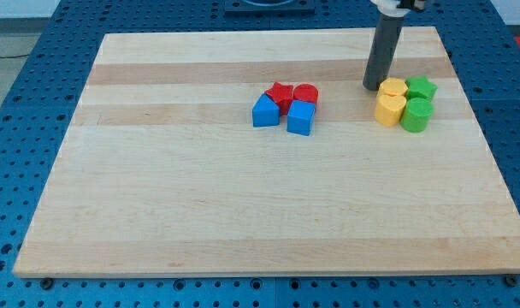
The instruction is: Adjust the group of red and blue blocks at the center of the board
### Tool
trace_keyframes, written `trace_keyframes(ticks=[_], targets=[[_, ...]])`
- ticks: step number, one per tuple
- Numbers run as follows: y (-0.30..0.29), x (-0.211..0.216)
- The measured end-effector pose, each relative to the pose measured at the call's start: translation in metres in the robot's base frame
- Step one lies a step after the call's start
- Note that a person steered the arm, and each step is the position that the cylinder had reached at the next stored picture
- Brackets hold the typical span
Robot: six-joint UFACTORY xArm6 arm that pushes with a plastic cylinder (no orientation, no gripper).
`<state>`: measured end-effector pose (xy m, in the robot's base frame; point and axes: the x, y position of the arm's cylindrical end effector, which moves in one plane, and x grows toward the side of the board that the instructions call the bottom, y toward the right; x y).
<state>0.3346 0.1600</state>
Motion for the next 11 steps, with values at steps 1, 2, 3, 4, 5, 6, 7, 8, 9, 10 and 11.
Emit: trace_keyframes(ticks=[1,2,3,4,5,6,7,8,9,10,11], targets=[[-0.016,0.002],[-0.044,0.009],[-0.064,0.021],[-0.084,0.025],[-0.107,0.025],[-0.111,0.026],[-0.06,0.034],[-0.05,0.06],[-0.066,0.082],[-0.094,0.082],[-0.117,0.082]])
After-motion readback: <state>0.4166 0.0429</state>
